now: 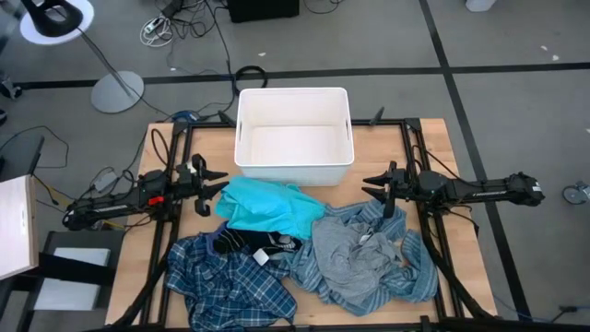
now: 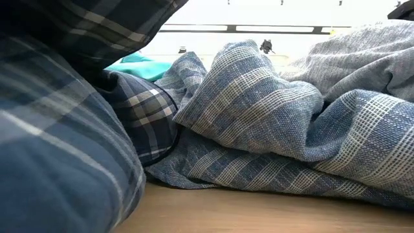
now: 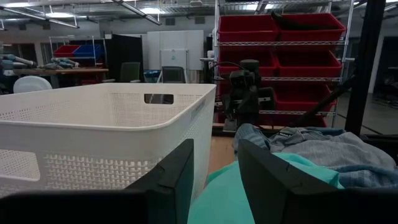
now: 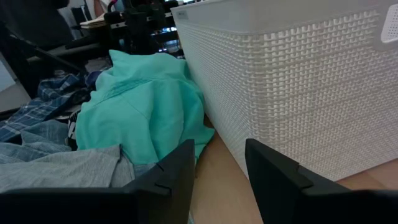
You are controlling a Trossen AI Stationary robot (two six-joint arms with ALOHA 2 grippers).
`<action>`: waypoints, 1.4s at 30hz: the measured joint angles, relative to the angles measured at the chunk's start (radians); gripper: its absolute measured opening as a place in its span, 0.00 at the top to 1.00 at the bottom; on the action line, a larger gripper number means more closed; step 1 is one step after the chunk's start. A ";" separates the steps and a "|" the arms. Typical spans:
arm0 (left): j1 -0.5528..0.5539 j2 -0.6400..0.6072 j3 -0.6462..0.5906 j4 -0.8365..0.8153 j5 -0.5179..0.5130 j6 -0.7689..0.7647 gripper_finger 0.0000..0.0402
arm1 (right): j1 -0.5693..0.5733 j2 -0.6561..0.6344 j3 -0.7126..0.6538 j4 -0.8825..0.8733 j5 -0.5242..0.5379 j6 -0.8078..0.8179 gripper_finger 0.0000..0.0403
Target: Sort clothes
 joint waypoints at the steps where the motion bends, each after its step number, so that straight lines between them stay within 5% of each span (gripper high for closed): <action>1: 0.000 0.000 0.000 0.000 0.000 0.000 0.67 | 0.000 0.000 0.000 0.000 0.000 0.000 0.64; 31: 0.000 0.000 0.000 0.000 0.000 0.000 0.67 | -0.008 0.001 0.000 0.134 0.004 0.076 0.64; 36: 0.000 0.000 0.000 0.000 0.000 0.000 0.67 | -0.026 0.001 0.000 0.371 0.048 0.035 0.64; 40: 0.000 0.000 0.000 0.000 0.000 0.000 0.67 | -0.031 -0.002 0.016 0.727 0.030 -0.163 0.64; 42: 0.000 0.000 0.000 0.000 0.000 0.000 0.67 | -0.027 -0.002 0.082 0.753 0.025 -0.260 0.64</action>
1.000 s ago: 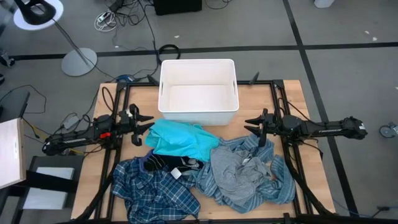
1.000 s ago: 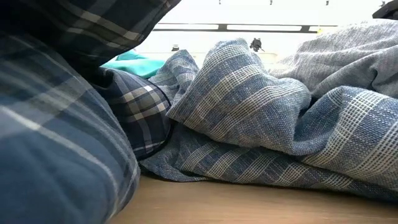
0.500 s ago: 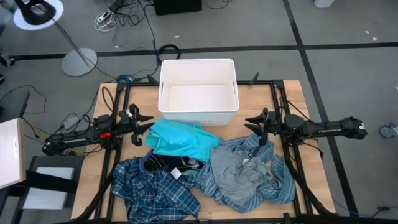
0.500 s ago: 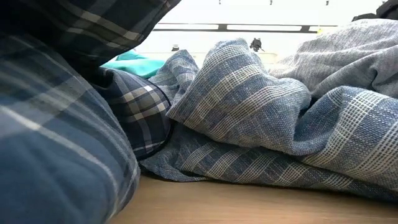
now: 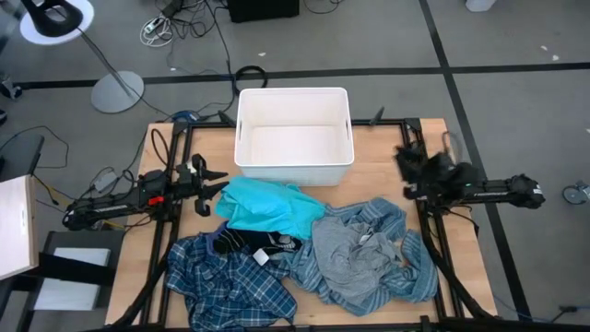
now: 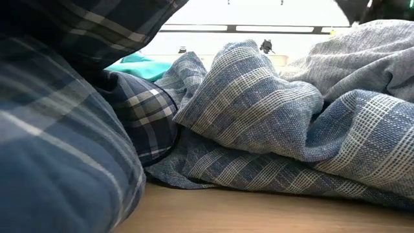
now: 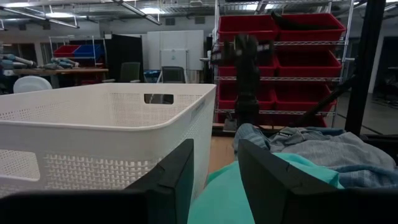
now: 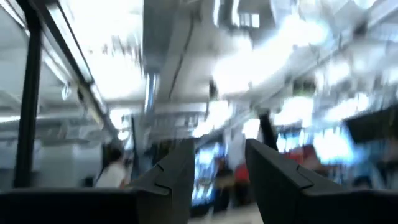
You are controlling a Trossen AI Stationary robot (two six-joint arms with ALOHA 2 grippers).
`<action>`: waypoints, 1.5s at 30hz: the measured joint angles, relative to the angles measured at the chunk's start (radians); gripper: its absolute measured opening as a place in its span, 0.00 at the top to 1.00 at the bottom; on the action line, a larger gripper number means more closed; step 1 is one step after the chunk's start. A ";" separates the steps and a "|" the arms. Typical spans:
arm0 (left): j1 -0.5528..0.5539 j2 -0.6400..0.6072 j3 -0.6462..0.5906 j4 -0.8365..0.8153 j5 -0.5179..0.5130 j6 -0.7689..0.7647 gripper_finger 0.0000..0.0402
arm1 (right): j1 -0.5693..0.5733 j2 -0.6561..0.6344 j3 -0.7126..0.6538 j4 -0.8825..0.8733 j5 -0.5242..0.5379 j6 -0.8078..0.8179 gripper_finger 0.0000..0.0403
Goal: Sort clothes
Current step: Put the gray shirt into the white bin
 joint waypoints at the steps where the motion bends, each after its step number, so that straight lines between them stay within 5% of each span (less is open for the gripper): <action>1: 0.000 0.000 0.000 0.000 0.000 0.000 0.67 | 0.005 0.000 0.049 -0.042 0.000 -0.036 0.64; 5: 0.000 0.000 0.000 0.000 0.000 0.000 0.67 | 0.030 0.042 0.364 -0.637 0.016 -0.103 0.64; 9: 0.000 0.000 0.000 0.000 0.000 0.000 0.67 | 0.051 0.228 0.710 -1.206 0.054 0.043 0.64; 14: 0.000 0.000 0.000 0.000 0.000 0.000 0.67 | 0.102 0.514 1.027 -1.560 -0.065 0.230 0.65; 19: 0.000 0.000 0.000 0.000 0.000 0.000 0.67 | 0.201 0.772 1.179 -1.798 -0.080 0.357 0.69; 32: 0.000 0.000 0.000 0.000 0.000 0.000 0.67 | 0.504 1.189 1.225 -1.844 -0.088 0.688 0.72; 45: 0.000 0.000 0.000 0.000 0.000 0.000 0.67 | 0.556 1.456 1.225 -1.643 -0.139 0.729 0.71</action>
